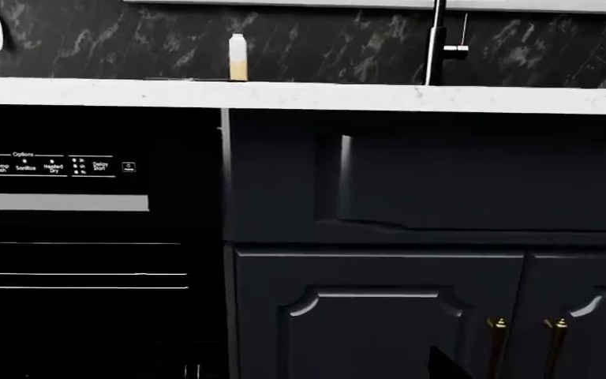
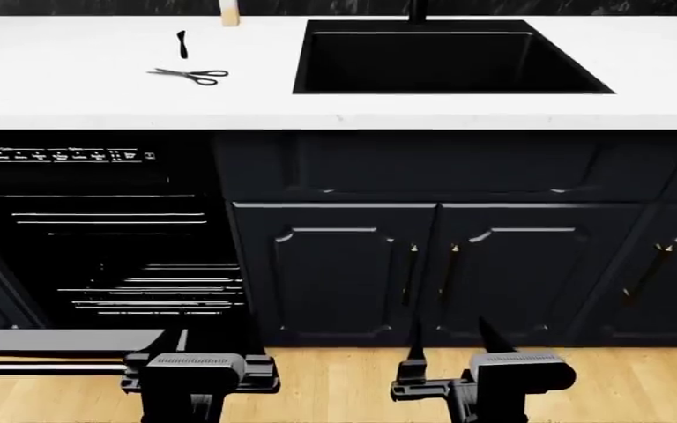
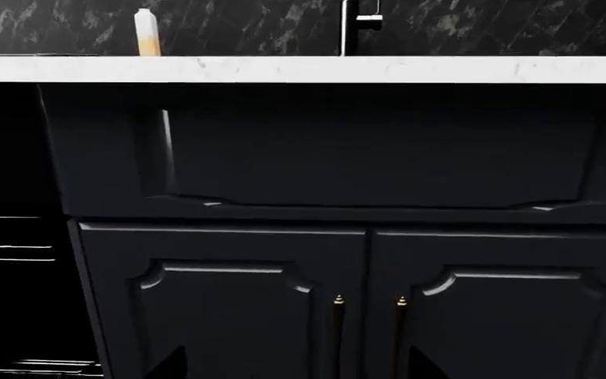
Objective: Close the dishwasher door
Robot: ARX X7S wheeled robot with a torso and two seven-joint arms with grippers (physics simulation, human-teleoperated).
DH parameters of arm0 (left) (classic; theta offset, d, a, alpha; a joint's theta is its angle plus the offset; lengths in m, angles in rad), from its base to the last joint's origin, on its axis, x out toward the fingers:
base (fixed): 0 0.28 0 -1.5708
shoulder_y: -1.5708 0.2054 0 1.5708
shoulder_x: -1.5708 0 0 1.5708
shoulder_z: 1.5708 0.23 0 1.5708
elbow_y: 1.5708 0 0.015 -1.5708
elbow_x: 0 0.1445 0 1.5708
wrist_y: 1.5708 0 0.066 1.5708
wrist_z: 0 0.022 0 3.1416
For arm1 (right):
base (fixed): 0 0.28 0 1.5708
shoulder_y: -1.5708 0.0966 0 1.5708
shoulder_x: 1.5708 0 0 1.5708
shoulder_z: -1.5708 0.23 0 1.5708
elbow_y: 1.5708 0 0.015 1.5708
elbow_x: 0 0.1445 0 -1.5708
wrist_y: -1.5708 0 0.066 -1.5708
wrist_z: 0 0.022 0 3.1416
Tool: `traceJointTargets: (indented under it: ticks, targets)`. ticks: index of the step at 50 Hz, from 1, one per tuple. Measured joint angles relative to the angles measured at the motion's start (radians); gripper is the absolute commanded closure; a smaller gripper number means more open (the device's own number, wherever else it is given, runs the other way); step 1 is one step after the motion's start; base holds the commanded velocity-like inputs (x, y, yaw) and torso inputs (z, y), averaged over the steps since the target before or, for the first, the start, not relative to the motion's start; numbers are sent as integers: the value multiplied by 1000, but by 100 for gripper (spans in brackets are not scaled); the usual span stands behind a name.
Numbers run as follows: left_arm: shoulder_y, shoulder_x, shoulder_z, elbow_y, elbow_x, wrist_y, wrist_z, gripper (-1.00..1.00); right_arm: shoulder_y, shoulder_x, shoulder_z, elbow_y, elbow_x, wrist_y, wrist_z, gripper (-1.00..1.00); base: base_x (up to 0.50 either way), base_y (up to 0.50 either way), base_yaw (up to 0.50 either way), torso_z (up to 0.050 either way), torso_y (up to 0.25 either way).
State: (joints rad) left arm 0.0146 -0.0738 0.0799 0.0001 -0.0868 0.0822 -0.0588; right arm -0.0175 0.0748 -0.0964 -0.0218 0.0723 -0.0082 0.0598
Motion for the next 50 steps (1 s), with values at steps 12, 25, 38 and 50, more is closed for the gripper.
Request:
traceJointTargets:
  ticks: [12, 25, 38, 50]
  targets:
    - [-1, -14, 20, 1, -14, -2, -15, -100, 1, 14, -16, -1, 20, 6, 13, -100, 0, 0, 0, -50, -4]
    - [-3, -28, 39, 1, -28, -2, -30, -100, 3, 28, -34, 1, 34, 5, 28, -100, 0, 0, 0, -50, -16]
    - [-6, -41, 55, 2, -38, 1, -44, -100, 8, 40, -51, 5, 44, 6, 41, -100, 0, 0, 0, -50, -16]
    - [-6, -51, 67, 1, -48, 6, -54, -100, 11, 50, -64, 8, 51, 3, 52, -100, 0, 0, 0, -50, -17]
